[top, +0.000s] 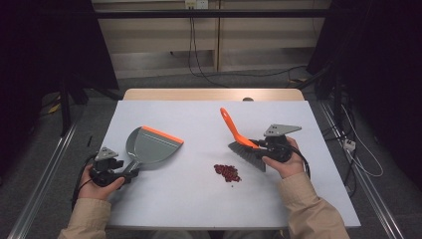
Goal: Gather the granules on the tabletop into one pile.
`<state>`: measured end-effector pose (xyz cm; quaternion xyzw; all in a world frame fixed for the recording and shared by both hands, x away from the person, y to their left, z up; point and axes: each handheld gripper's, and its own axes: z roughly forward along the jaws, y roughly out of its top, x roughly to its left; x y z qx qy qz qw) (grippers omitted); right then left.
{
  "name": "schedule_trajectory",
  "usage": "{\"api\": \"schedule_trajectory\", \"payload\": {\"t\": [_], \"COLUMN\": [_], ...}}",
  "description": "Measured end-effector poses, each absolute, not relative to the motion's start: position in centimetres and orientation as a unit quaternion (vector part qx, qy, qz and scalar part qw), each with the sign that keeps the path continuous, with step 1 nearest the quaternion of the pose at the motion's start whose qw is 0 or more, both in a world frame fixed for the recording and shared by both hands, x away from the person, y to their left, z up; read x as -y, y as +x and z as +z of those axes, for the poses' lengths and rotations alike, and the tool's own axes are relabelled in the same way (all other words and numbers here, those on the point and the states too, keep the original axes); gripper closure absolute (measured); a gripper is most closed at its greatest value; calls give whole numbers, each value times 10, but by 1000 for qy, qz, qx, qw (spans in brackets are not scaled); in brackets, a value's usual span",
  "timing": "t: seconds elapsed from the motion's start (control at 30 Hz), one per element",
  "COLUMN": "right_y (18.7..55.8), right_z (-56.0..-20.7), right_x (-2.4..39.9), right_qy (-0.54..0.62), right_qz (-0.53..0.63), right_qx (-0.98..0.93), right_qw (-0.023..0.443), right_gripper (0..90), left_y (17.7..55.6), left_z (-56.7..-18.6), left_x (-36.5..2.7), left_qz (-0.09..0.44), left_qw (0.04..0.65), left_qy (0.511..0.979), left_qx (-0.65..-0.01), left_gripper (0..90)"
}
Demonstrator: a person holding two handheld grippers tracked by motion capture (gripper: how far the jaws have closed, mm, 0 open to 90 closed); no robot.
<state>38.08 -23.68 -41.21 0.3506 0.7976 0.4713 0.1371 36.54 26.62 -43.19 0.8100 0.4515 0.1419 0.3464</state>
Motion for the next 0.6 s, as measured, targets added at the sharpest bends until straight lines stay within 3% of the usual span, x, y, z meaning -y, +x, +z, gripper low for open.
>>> {"api": "schedule_trajectory", "payload": {"t": [0.43, 0.6], "right_y": [382, 383], "right_z": [-415, -417], "right_x": [235, 234], "right_qy": [353, 354], "right_qz": [469, 469], "right_qx": [-799, -799], "right_qw": [130, 127], "right_gripper": [710, 710], "left_y": [384, 388], "left_z": [-444, -443], "left_x": [-251, -249], "left_qz": [123, 127], "left_qw": [317, 312], "left_qy": [838, 843], "left_qx": [-426, -420], "left_gripper": [444, 586]}}
